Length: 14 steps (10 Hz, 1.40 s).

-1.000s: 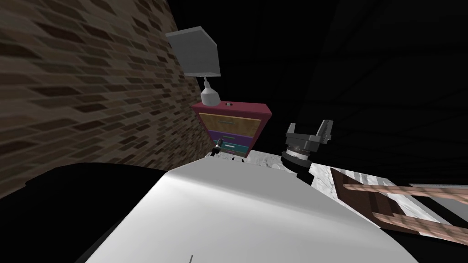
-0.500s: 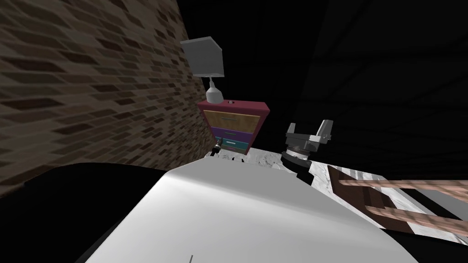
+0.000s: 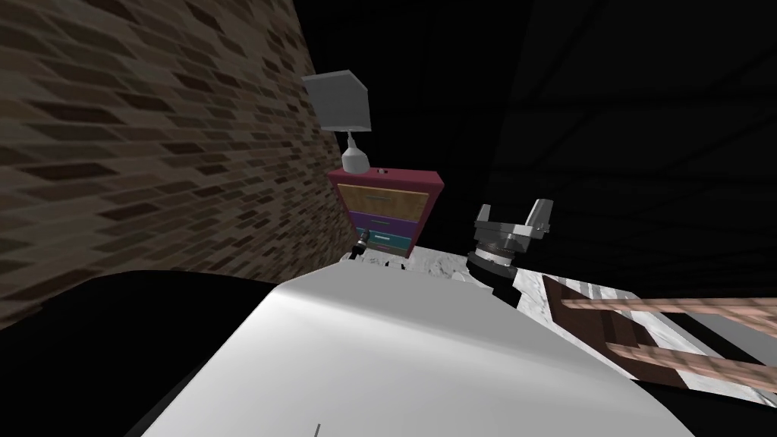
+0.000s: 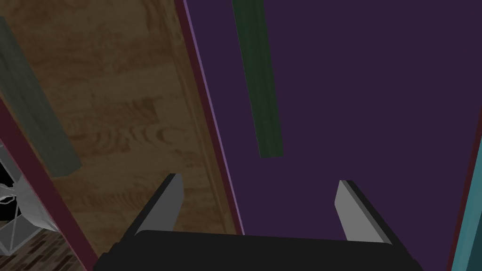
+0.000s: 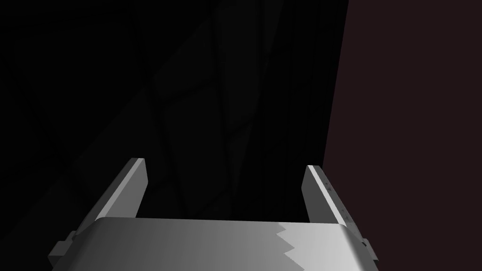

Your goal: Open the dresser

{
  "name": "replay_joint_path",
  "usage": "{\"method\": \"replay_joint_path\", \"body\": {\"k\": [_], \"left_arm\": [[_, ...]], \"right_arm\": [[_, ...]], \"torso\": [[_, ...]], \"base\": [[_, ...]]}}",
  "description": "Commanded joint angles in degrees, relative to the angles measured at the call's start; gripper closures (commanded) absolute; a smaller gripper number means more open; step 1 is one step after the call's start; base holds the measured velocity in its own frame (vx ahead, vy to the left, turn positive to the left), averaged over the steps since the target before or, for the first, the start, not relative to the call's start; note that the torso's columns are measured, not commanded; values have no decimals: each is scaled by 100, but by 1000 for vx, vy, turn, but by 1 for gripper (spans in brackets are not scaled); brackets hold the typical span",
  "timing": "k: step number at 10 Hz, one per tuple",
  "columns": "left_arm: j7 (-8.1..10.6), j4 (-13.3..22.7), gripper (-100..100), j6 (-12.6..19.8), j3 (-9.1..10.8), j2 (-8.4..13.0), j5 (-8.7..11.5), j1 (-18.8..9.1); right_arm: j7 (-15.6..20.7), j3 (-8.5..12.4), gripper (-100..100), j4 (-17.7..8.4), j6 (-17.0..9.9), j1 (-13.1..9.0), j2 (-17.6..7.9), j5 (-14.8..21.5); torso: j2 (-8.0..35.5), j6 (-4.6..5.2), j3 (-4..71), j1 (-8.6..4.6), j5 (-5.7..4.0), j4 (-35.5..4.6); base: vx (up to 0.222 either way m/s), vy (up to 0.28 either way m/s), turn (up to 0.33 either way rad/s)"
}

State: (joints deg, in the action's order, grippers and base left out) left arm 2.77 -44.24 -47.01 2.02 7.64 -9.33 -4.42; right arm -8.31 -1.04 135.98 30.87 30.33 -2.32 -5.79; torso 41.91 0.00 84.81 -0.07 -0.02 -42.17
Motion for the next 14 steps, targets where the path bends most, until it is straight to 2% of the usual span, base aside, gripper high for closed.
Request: {"method": "replay_joint_path", "body": {"k": [1, 3, 4, 5, 6, 9, 10, 11, 12, 13, 14], "left_arm": [[-49, 57, -100, -55, 24, -39, 12, 20], [-58, 79, -100, -67, 28, -48, 14, 15], [-30, 48, -100, 96, 43, -15, 35, -122], [-50, 61, -100, -3, 35, -33, 24, -48], [-47, 57, 100, 18, 36, -32, 26, -57], [-148, -53, 100, 141, -443, -136, 90, -101], [-168, -75, 100, 166, -539, -157, 103, -110], [-168, -75, 100, 166, -539, -157, 103, -110], [-208, -119, 100, 217, -731, -199, 129, -128], [-228, -141, 100, 242, -827, -220, 142, -137], [-212, -137, 100, 224, -769, -219, 126, -110]], "right_arm": [[0, 0, 0, 0, 0, 0, 0, 0], [0, 0, 0, 0, 0, -1, 0, 0], [0, 0, 0, -1, 0, -2, 0, 0], [0, 0, 0, -1, -1, -2, 0, 0], [0, 0, 0, -1, -1, -2, 0, 0], [0, 0, 0, -1, -1, -3, 0, 0], [0, 0, 0, -1, -1, -4, 0, 0], [0, 0, 0, -1, -1, -4, 0, 0], [0, 0, 0, -1, -1, -4, 0, 0], [0, 1, 0, -1, -1, -3, 0, 0], [0, 0, 0, -1, -1, -3, 0, 0]], "torso": [[28, 0, -18, 12, 3, -8], [47, 0, -31, 10, 4, -14], [70, 0, -42, 8, 2, -19], [62, 2, -40, 5, 1, -19], [57, -1, -36, 6, 2, -16], [57, -13, -35, 21, 3, -11], [53, -19, -34, 26, 1, -11], [39, -9, -26, 20, 3, -10], [23, -5, -16, 10, -2, -12], [32, -5, -19, 6, -3, -16], [41, -9, -26, 7, -3, -15]], "base": [[171, -3, -26], [126, -7, -14], [62, -7, -22], [38, -4, -7], [6, -1, 2], [-91, 25, 224], [-108, 38, 193], [-63, 32, 50], [-60, 42, 152], [-80, 35, 218], [-39, 8, 29]]}}
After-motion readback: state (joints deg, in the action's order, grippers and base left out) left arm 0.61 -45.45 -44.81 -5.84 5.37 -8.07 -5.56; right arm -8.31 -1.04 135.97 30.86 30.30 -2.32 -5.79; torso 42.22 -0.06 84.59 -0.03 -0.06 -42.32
